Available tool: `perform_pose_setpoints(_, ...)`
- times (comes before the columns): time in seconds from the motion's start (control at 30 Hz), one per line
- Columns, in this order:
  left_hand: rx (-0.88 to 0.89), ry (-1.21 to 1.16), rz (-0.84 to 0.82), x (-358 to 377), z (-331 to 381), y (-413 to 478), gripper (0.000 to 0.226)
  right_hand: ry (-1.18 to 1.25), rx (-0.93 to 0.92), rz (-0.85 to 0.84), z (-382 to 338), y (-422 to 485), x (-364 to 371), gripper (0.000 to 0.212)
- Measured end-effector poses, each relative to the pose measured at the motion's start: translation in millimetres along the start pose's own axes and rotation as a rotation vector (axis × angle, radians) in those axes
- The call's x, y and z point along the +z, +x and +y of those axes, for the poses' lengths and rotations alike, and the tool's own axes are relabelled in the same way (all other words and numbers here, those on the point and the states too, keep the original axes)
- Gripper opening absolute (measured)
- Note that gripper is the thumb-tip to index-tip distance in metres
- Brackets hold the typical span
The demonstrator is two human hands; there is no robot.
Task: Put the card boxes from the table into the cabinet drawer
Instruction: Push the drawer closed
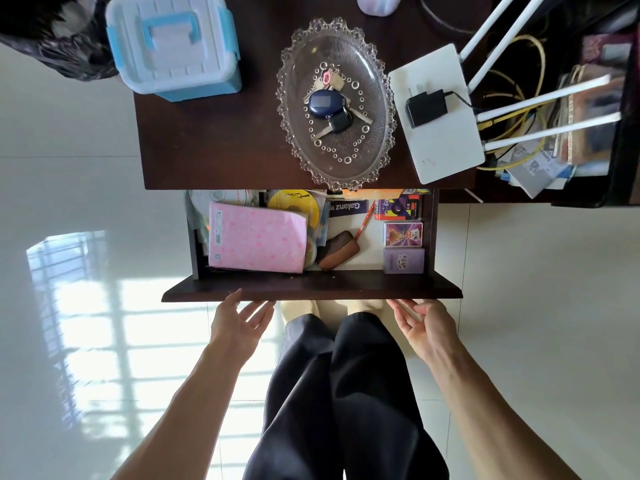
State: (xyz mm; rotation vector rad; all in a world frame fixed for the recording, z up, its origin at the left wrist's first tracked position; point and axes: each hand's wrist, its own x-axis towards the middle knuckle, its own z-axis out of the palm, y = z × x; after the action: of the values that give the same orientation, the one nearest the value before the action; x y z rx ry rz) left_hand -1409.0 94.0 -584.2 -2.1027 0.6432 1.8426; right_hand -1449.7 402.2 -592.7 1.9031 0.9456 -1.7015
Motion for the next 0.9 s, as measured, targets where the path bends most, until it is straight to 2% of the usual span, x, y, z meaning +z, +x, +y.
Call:
perform_pose_setpoints(0.13, 0.011, 0.016, -0.028, 6.2, 7.0, 0.3, 0.009, -0.004, -0.042, -0.05, -5.0, -2.3, 8.6, 0.062)
perform_pose_setpoints(0.37, 0.069, 0.052, -0.099, 26.5, 30.1, -0.8, 0.007, 0.022, -0.088, -0.129, -15.8, -5.0, 28.7, 0.067)
perform_pose_setpoints(0.53, 0.1, 0.009, -0.14, 45.7, 45.0, -1.5, 0.019, 0.104, -0.084, -0.209, -27.2, -5.7, 46.6, 0.067)
perform_pose_setpoints(0.9, 0.181, -0.011, -0.244, 85.0, 74.4, -1.1, 0.02, 0.17, -0.127, -0.312, -52.1, 0.9, 87.4, 0.068)
